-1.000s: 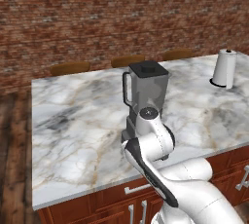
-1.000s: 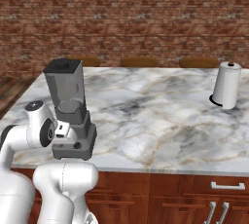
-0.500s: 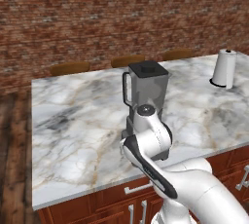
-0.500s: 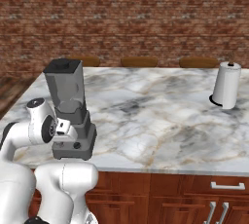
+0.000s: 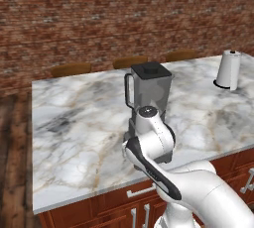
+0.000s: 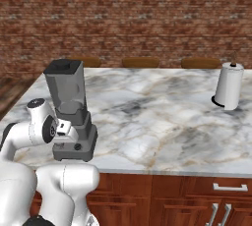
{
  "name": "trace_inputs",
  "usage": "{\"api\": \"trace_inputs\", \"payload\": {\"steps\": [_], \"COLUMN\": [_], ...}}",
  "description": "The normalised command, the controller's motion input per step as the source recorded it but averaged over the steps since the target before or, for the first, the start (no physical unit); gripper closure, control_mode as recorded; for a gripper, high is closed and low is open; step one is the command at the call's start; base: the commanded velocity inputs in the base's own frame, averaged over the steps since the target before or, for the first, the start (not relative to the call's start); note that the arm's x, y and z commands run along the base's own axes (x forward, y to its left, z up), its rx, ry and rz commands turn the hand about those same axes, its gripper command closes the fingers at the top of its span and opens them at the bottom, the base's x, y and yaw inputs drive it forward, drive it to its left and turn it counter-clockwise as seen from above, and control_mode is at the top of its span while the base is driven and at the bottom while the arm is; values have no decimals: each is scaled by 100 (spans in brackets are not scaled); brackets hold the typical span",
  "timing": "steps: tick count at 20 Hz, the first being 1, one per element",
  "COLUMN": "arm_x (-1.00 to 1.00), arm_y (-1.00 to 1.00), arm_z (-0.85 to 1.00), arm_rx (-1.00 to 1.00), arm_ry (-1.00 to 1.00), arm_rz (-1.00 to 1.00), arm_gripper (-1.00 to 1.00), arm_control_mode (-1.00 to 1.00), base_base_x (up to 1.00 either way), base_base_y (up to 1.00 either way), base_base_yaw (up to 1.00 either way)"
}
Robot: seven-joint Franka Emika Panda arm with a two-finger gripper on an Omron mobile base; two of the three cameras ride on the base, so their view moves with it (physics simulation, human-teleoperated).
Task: Grab the onion and lime from the fridge, place them in the blender, close the lid, and turn on the blender to create a marinade.
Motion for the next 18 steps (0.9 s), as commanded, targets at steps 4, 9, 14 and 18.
{"api": "trace_inputs", "payload": {"steps": [4,9,14,18], "arm_x": [-7,-3,-6,0], "arm_y": [0,0,-2,-4], "arm_z": [-21,0,0,-2], "arm_rx": [0,0,0,0], "arm_ry": [0,-1,-3,0], "arm_rz": [0,0,0,0], "arm_gripper": [100,100,100,100], "arm_control_mode": [-100,-100,-100,-100], "base_base_x": [0,0,0,0], "base_base_y": [0,0,0,0], "base_base_yaw": [0,0,0,0]}}
